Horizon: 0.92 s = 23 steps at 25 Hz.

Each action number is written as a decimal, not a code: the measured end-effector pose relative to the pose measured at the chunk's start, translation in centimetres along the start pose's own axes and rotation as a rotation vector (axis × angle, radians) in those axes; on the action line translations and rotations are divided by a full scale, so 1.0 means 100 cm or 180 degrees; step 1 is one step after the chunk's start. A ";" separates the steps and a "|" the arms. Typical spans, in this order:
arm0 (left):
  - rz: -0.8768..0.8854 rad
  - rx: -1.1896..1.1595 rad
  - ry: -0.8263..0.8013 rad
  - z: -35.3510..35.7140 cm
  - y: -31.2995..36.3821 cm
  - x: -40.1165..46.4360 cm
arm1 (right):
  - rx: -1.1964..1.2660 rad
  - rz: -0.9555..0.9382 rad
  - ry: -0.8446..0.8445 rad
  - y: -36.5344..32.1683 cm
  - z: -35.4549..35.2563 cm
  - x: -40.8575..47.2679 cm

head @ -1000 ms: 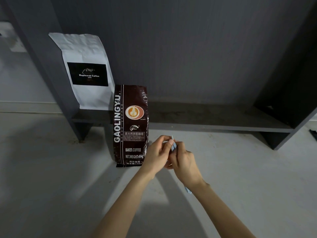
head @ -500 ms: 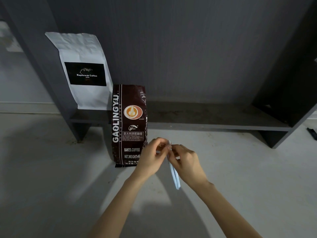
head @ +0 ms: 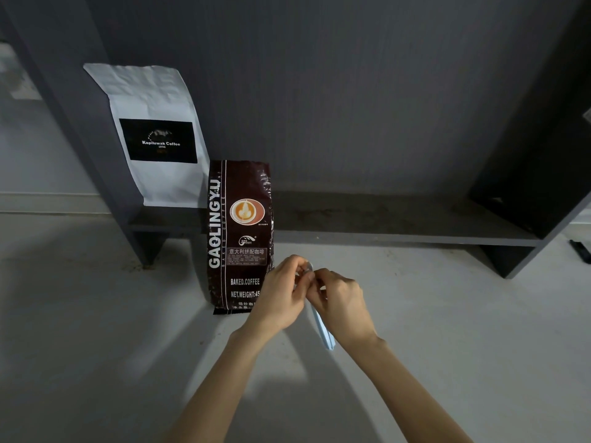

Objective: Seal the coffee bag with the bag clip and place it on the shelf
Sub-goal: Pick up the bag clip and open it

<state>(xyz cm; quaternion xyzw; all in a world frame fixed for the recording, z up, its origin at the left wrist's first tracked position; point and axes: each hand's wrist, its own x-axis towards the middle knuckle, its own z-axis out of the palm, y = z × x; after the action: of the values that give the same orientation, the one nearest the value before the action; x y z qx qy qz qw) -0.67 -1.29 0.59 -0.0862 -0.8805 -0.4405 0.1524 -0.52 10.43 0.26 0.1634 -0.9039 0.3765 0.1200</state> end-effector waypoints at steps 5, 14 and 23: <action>-0.0046 -0.0063 0.0035 -0.003 -0.003 0.000 | -0.0174 -0.0074 -0.0139 -0.003 0.002 0.002; 0.0566 -0.0165 0.0054 -0.036 0.017 0.007 | 0.1066 0.0037 -0.0142 -0.012 -0.027 0.009; 0.0286 -0.0207 -0.0258 -0.042 0.017 0.004 | 0.2081 0.0619 0.0164 -0.021 -0.032 0.016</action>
<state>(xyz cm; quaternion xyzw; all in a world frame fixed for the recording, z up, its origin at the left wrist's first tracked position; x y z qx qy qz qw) 0.28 -3.64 4.41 -0.1483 -0.8665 -0.4577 0.1333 -0.83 10.99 4.37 0.0968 -0.7435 0.6600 0.0476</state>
